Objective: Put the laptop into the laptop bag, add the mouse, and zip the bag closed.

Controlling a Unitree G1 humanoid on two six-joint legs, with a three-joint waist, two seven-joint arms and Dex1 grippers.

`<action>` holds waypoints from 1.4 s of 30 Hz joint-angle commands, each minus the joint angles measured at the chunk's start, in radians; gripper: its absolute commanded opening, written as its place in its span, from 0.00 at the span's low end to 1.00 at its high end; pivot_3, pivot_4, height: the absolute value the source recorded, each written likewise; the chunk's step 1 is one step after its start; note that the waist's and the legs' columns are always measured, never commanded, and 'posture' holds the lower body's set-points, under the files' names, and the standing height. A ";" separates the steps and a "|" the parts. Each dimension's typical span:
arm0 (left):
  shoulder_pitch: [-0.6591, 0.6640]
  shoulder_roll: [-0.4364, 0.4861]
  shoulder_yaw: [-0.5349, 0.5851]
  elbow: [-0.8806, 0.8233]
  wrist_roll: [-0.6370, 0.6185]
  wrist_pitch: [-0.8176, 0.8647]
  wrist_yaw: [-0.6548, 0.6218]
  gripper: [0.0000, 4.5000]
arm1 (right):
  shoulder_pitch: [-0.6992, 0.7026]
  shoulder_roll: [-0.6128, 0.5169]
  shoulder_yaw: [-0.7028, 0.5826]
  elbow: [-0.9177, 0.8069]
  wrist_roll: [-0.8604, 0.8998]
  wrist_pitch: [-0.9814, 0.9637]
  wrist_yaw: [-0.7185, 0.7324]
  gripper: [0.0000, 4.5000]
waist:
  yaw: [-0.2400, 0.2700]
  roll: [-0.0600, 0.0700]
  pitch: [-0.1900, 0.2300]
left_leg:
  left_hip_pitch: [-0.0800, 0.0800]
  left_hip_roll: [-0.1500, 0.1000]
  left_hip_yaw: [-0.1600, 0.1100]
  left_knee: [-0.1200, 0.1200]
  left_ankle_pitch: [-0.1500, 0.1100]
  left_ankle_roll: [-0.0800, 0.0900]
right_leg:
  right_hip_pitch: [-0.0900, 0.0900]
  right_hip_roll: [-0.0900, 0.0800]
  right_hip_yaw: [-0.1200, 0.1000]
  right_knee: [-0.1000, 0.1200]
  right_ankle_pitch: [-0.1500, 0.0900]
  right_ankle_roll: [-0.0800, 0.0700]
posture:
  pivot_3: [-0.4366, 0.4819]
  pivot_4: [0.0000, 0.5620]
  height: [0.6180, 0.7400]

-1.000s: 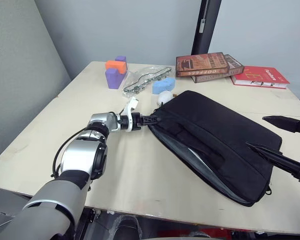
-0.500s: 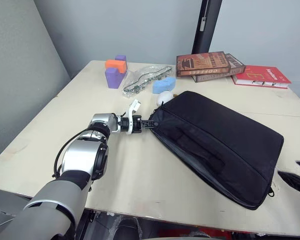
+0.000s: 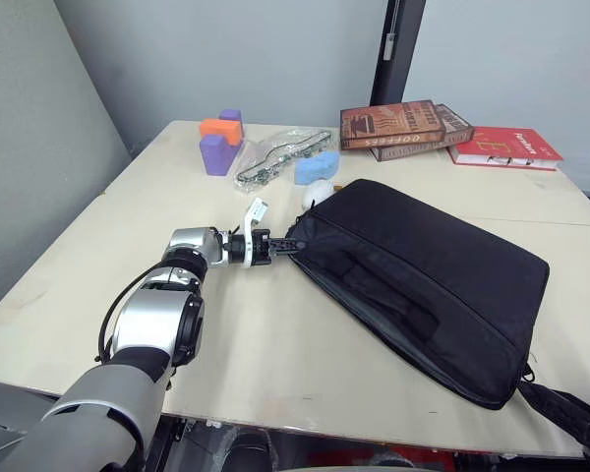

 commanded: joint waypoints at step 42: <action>0.603 0.300 0.124 -1.139 -0.377 0.615 0.123 0.00 | -0.753 -0.219 0.484 0.162 -0.191 -0.030 0.008 0.01 | -0.032 0.002 0.000 | -0.002 0.001 0.000 -0.002 0.000 -0.001 | -0.003 0.001 -0.001 -0.001 0.000 -0.001 | 0.48 0.27 1.00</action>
